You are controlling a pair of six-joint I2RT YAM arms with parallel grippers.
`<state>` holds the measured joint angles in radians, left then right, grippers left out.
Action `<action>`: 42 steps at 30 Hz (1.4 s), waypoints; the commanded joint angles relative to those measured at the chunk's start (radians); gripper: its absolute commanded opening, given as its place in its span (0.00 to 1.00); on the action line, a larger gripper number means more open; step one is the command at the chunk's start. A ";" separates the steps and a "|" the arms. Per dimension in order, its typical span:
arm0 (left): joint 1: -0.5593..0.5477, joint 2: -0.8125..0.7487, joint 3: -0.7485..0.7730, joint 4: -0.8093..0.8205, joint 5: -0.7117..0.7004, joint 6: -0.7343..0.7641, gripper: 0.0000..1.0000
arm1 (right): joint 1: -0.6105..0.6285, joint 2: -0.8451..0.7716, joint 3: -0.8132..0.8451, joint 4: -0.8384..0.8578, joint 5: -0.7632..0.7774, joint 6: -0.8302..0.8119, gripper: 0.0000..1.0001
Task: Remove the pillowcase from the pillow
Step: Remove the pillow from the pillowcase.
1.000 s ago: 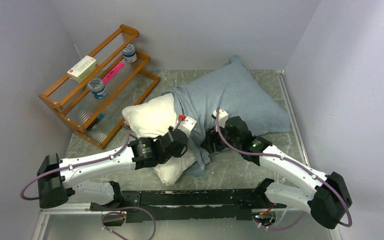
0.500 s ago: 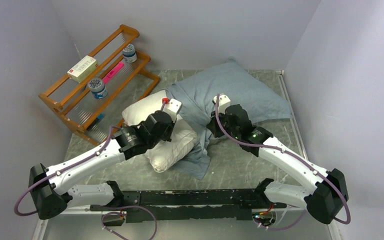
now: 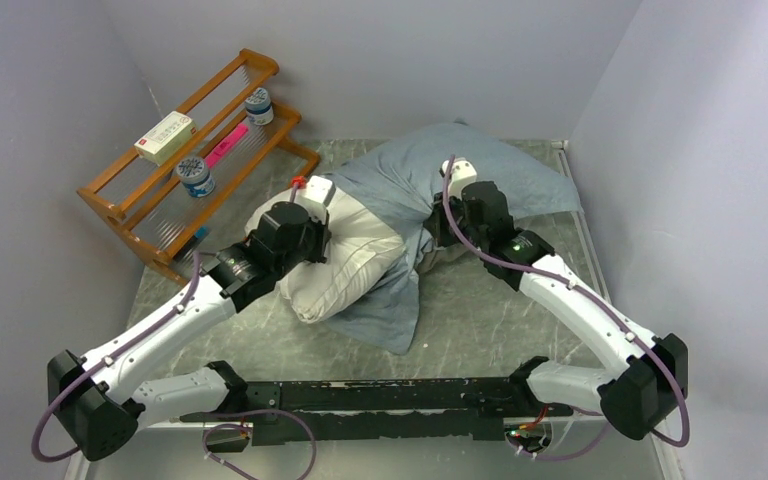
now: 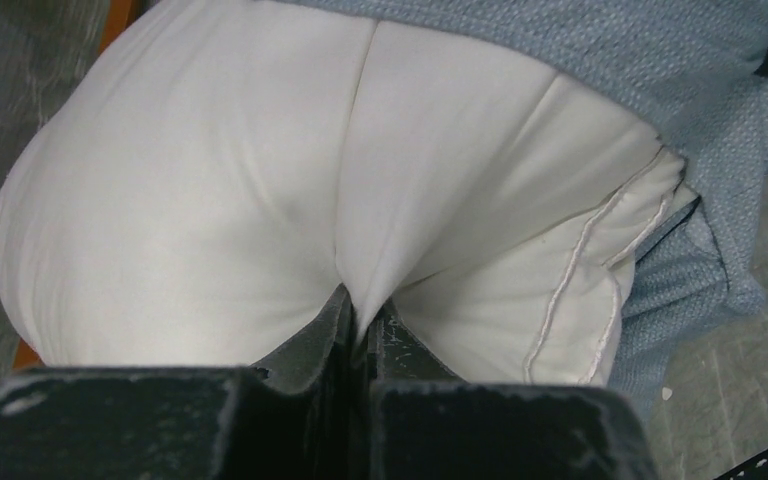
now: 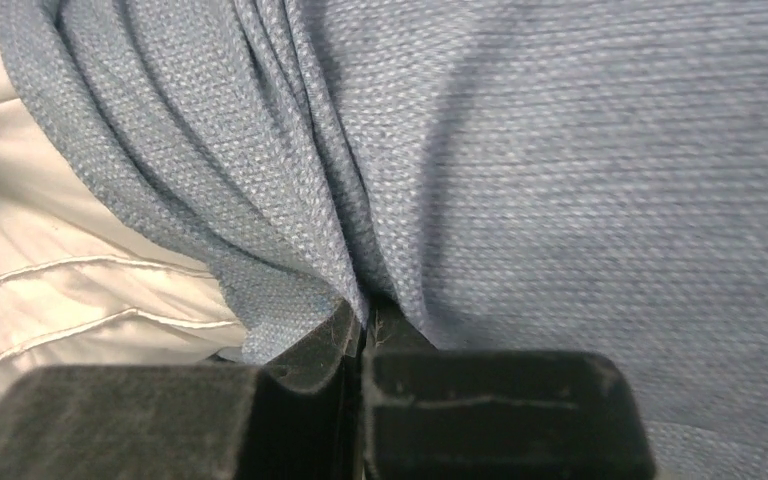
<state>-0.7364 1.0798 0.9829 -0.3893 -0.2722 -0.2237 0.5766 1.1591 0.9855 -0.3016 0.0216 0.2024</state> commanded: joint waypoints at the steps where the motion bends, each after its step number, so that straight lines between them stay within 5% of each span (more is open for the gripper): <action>1: 0.109 -0.027 -0.047 -0.137 -0.107 0.075 0.05 | -0.093 -0.013 0.101 0.048 0.153 -0.019 0.00; 20: 0.264 -0.110 -0.103 -0.034 0.209 0.102 0.05 | -0.316 -0.010 0.266 0.156 -0.016 0.074 0.00; 29: 0.264 -0.150 -0.158 0.048 0.578 0.119 0.05 | -0.312 -0.050 -0.018 0.198 -0.192 0.195 0.00; 34: 0.261 -0.156 -0.214 0.128 0.753 0.017 0.05 | -0.306 -0.092 -0.148 0.193 -0.159 0.204 0.00; 42: 0.249 -0.205 -0.224 0.061 0.722 0.003 0.09 | -0.298 -0.150 -0.273 0.172 -0.142 0.182 0.10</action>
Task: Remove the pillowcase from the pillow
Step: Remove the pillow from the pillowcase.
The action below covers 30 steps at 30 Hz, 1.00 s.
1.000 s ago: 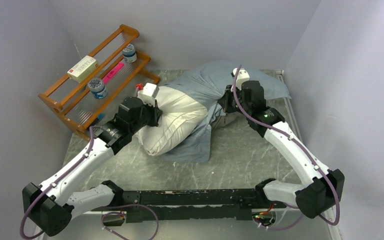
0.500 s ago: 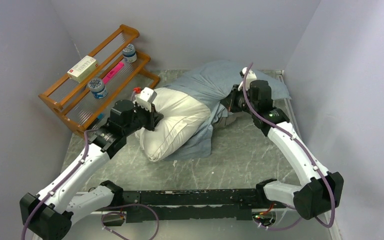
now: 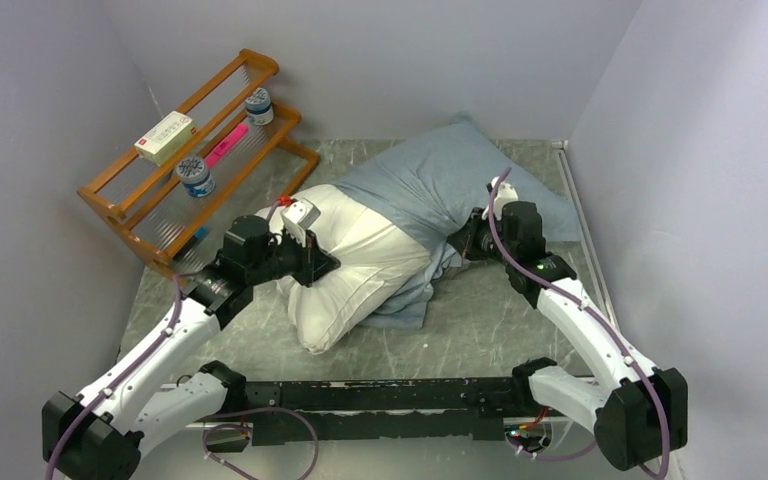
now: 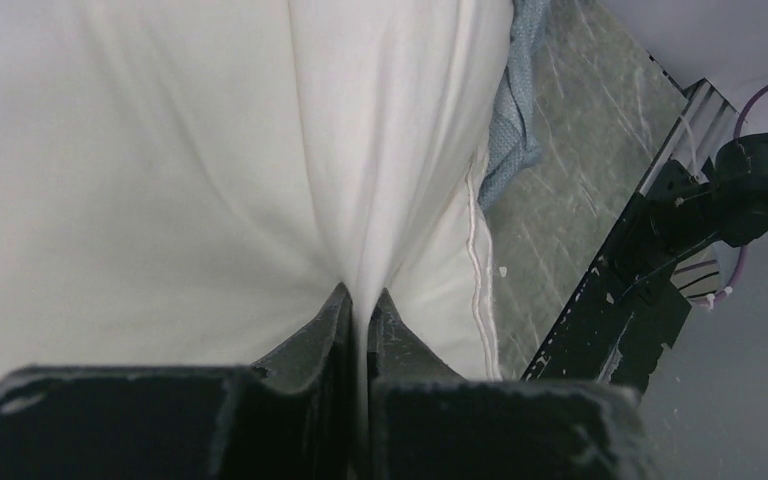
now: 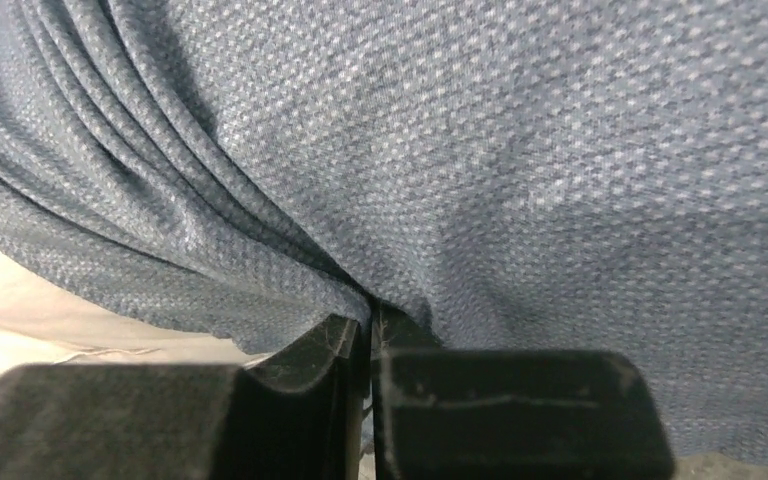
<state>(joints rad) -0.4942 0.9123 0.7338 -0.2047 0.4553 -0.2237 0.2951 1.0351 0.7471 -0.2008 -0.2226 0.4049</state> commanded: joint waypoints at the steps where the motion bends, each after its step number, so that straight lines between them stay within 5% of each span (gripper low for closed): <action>1: 0.006 -0.038 0.044 -0.147 -0.024 0.011 0.13 | -0.013 -0.037 -0.038 0.069 0.102 -0.023 0.12; 10: 0.008 0.023 0.289 -0.202 -0.041 0.019 0.58 | 0.004 -0.097 -0.056 0.022 0.128 -0.047 0.21; 20: 0.076 0.223 0.434 -0.241 -0.220 0.062 0.76 | 0.007 -0.184 -0.078 -0.053 0.142 -0.054 0.27; 30: 0.267 0.481 0.617 -0.245 -0.059 0.072 0.83 | 0.011 -0.264 -0.053 -0.132 0.106 -0.087 0.46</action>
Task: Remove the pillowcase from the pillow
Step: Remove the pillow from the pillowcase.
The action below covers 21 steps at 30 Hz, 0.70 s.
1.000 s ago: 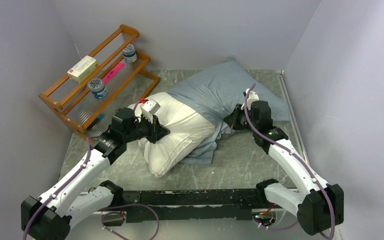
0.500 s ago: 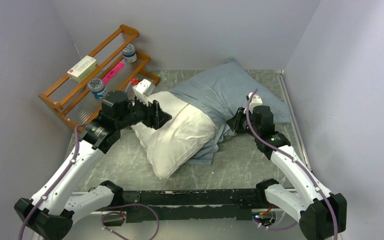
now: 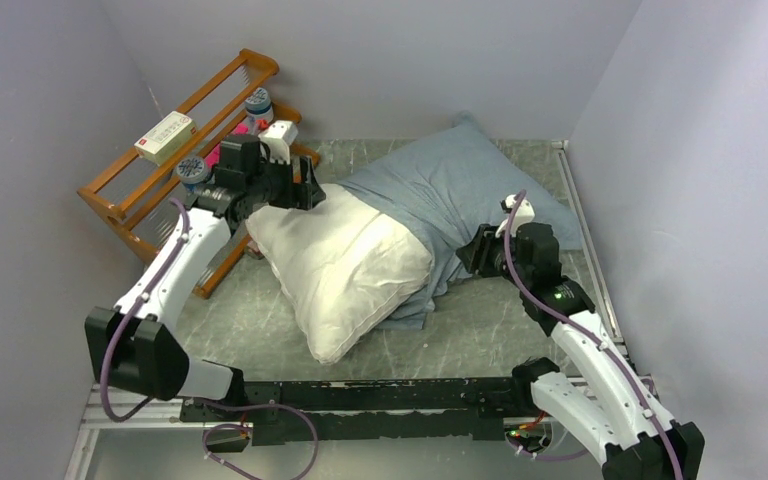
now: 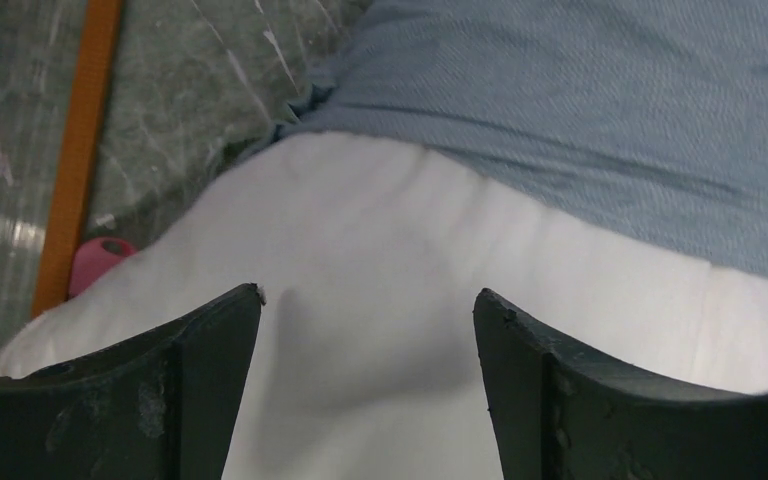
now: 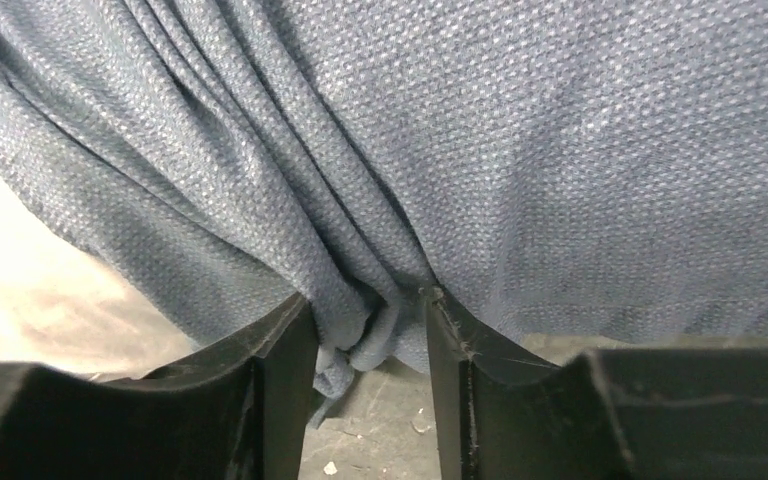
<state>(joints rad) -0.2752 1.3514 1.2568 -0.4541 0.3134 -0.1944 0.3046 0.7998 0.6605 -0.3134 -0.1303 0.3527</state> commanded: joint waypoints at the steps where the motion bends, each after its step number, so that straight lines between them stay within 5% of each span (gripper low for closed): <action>1: 0.057 0.067 0.109 -0.002 0.106 0.053 0.83 | 0.002 -0.033 0.041 -0.025 0.009 -0.040 0.50; 14: 0.085 0.242 0.076 0.021 0.474 0.107 0.86 | 0.013 -0.015 0.244 -0.075 -0.100 -0.162 0.84; 21: -0.025 0.133 -0.032 -0.010 0.410 0.154 0.83 | 0.051 0.033 0.282 0.013 -0.104 -0.145 0.87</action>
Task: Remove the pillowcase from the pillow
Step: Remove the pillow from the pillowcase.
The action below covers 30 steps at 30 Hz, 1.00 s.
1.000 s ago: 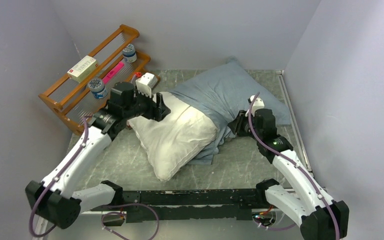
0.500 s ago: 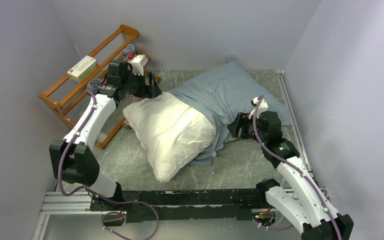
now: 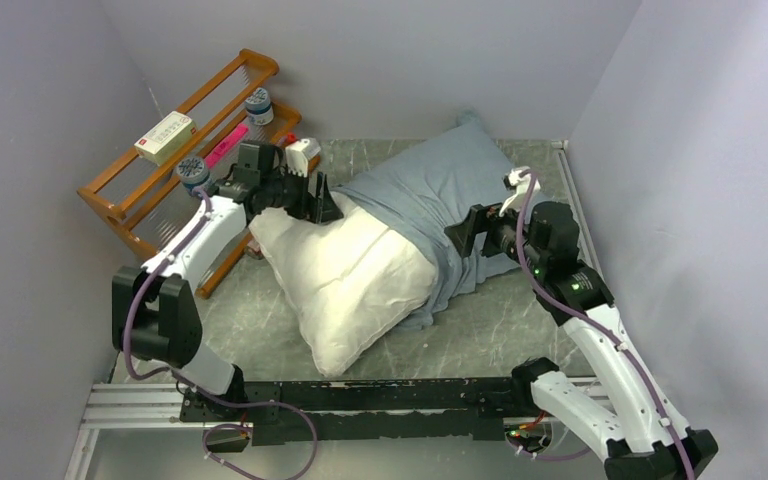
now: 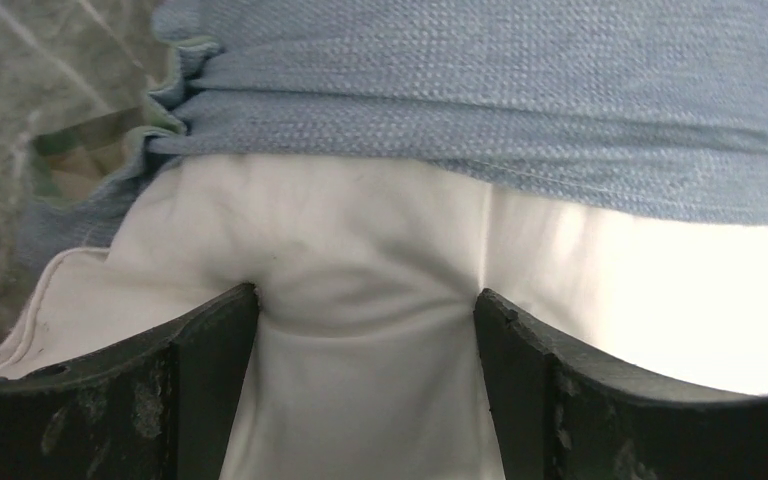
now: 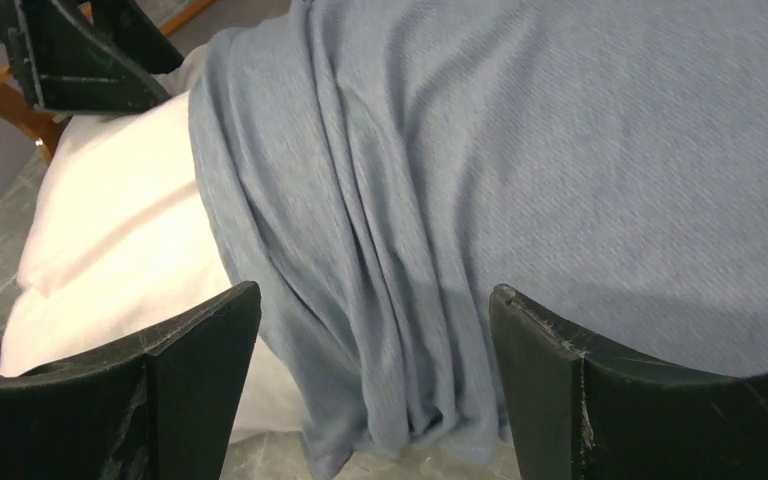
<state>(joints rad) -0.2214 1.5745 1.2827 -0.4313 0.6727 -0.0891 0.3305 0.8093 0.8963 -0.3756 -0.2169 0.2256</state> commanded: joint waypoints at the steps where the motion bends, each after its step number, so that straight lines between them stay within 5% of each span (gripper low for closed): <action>1: -0.089 -0.111 -0.079 -0.019 0.058 0.039 0.82 | 0.040 0.034 0.051 0.096 -0.009 -0.017 0.87; 14: -0.184 -0.358 -0.280 0.093 0.037 -0.032 0.48 | 0.382 0.295 0.172 0.263 0.227 -0.176 0.90; 24: -0.184 -0.416 -0.338 0.132 0.086 -0.055 0.16 | 0.437 0.558 0.419 0.184 0.272 -0.283 0.94; 30: -0.186 -0.442 -0.370 0.142 0.102 -0.056 0.07 | 0.438 0.685 0.537 0.111 0.315 -0.283 0.95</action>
<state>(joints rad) -0.3836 1.1717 0.9474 -0.2363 0.6571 -0.1028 0.7666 1.4456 1.3514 -0.2207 0.0483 -0.0334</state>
